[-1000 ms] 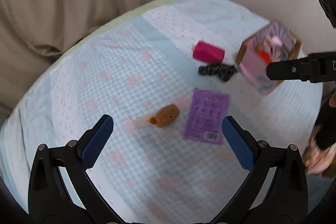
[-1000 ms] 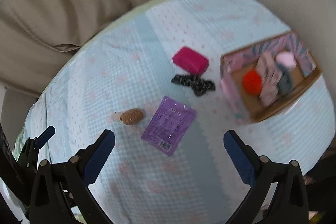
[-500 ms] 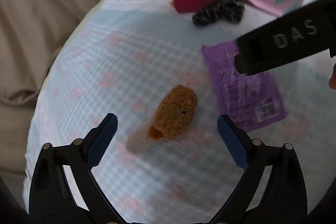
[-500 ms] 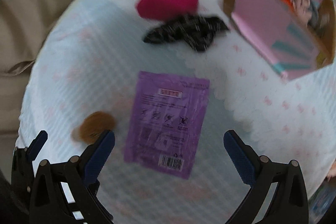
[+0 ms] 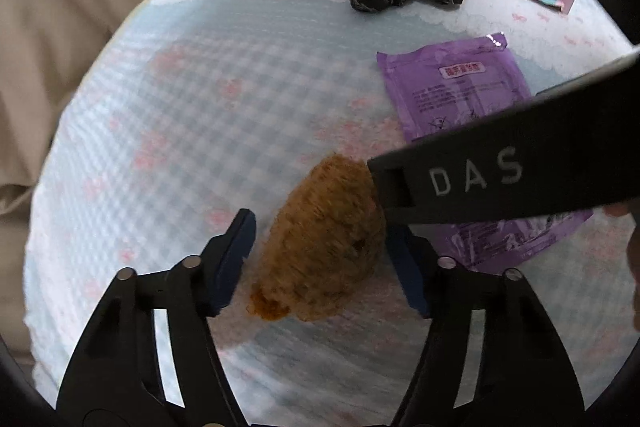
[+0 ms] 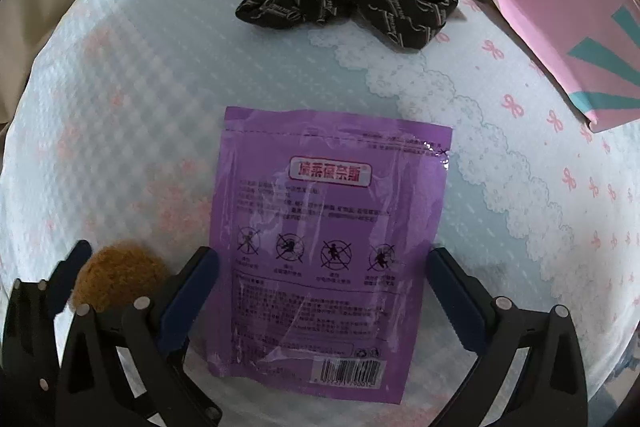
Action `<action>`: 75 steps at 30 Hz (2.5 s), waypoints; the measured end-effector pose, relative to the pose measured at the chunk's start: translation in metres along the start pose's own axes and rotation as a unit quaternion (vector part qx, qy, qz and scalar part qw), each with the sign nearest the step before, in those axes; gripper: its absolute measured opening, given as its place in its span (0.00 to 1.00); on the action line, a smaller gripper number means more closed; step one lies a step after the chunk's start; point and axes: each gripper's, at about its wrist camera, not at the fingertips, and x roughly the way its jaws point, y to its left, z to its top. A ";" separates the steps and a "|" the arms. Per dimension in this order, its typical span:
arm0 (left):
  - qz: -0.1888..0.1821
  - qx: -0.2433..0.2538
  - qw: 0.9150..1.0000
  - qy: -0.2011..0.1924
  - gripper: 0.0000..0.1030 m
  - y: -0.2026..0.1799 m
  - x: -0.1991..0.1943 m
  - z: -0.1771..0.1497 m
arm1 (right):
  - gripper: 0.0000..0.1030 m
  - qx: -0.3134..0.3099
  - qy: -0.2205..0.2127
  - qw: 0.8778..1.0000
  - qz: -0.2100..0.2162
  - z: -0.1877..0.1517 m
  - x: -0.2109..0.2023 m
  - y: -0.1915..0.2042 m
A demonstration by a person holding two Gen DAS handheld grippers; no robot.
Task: Organize soft objects
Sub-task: 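Close the left tool on the brown plush toy while the right tool grasps the purple packet, then carry the plush toy and purple packet over the box and open both tools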
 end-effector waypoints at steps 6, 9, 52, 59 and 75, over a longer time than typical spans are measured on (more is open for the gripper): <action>-0.016 -0.016 1.000 0.005 0.44 0.009 0.001 0.001 | 0.80 -0.020 -0.017 1.000 -0.011 -0.006 0.000 0.014; -0.018 -0.018 1.000 0.006 0.41 0.011 0.001 0.002 | 0.66 -0.034 -0.028 0.999 -0.009 -0.007 -0.005 0.022; 0.018 -0.274 0.959 -0.069 0.32 -0.008 -0.250 0.166 | 0.37 -0.185 -0.131 0.963 0.144 0.060 -0.284 -0.077; 0.016 -0.334 0.938 -0.087 0.32 -0.049 -0.278 0.228 | 0.37 -0.230 -0.151 0.948 0.161 0.106 -0.333 -0.134; -0.041 -0.426 0.902 -0.056 0.32 -0.121 -0.197 0.334 | 0.37 -0.303 -0.079 0.935 0.165 0.228 -0.290 -0.261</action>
